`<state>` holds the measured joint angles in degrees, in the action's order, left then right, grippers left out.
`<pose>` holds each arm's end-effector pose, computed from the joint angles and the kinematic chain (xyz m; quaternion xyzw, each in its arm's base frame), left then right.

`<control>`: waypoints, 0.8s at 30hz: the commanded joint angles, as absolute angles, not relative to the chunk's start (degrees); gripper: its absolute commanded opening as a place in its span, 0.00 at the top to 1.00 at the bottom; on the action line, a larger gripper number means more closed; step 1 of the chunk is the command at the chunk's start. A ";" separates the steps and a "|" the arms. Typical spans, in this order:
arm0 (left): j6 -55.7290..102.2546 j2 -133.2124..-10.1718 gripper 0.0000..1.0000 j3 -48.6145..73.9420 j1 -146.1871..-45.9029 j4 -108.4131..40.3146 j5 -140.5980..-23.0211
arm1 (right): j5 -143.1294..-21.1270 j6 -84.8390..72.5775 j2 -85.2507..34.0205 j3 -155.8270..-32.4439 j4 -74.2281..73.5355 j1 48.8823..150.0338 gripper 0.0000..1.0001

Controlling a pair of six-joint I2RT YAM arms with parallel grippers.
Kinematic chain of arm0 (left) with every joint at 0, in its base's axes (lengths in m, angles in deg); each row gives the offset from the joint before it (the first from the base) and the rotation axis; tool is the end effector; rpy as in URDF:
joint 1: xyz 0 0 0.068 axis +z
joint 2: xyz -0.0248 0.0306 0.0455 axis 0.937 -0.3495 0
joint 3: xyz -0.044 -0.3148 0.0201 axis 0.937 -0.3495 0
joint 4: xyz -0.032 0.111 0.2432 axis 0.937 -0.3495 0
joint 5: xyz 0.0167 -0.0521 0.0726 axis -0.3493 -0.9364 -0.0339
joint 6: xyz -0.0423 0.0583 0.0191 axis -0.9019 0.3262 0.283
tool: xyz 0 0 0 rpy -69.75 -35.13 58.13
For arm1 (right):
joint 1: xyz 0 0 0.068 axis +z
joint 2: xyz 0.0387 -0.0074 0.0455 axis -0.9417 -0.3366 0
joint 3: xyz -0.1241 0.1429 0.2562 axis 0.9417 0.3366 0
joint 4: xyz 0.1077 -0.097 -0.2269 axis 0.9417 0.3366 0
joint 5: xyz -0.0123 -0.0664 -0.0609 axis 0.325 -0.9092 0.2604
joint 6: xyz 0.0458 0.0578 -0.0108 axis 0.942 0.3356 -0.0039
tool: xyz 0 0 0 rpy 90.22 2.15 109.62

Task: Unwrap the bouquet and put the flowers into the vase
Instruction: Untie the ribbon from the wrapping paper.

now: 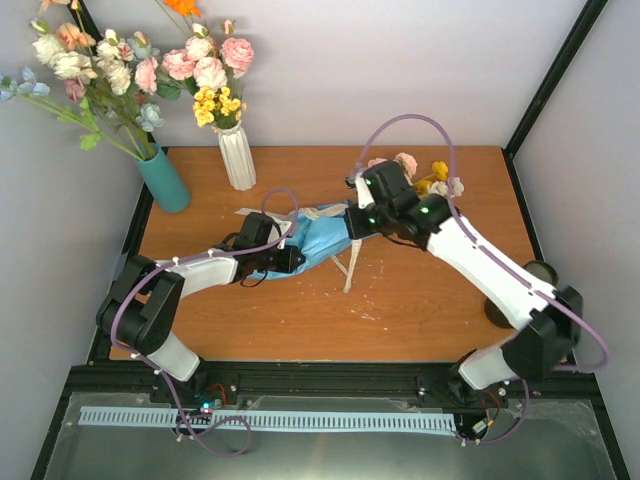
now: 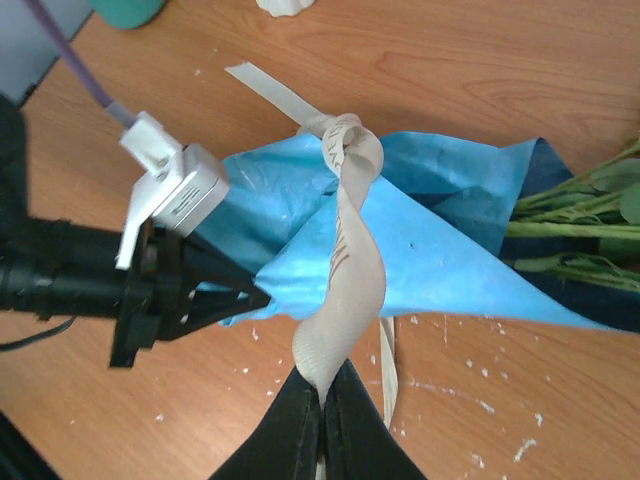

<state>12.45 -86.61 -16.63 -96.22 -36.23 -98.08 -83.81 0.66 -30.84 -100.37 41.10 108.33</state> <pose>0.2793 -0.1694 0.1819 0.1109 0.9073 -0.3271 0.2397 0.2726 0.2212 0.3653 -0.2148 0.9025 0.2046 0.3123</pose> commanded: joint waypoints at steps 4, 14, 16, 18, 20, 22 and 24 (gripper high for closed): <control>11.97 -88.14 1.00 -12.19 -95.87 -38.85 -94.07 | -84.89 5.90 -15.58 -91.49 43.79 108.74 0.97; 12.86 -89.50 0.99 -7.53 -95.56 -42.70 -90.49 | -87.31 10.94 0.03 -85.48 48.80 108.74 0.97; 12.77 -90.06 1.00 -6.60 -95.56 -44.18 -88.35 | -88.09 11.66 1.84 -84.72 49.65 108.74 0.97; 12.87 -90.71 1.00 -5.58 -95.56 -44.92 -86.73 | -88.58 12.26 3.96 -83.63 49.50 108.74 0.97; 12.81 -91.09 1.00 -4.92 -95.54 -47.00 -85.99 | -88.63 12.79 5.92 -82.54 49.12 108.74 0.97; 12.53 -91.22 1.00 -4.52 -95.49 -47.68 -85.07 | -88.56 12.91 7.92 -81.94 48.87 108.74 0.97; 12.35 -91.25 1.00 -4.20 -95.47 -48.07 -84.66 | -89.72 13.44 10.34 -80.77 48.55 108.74 0.97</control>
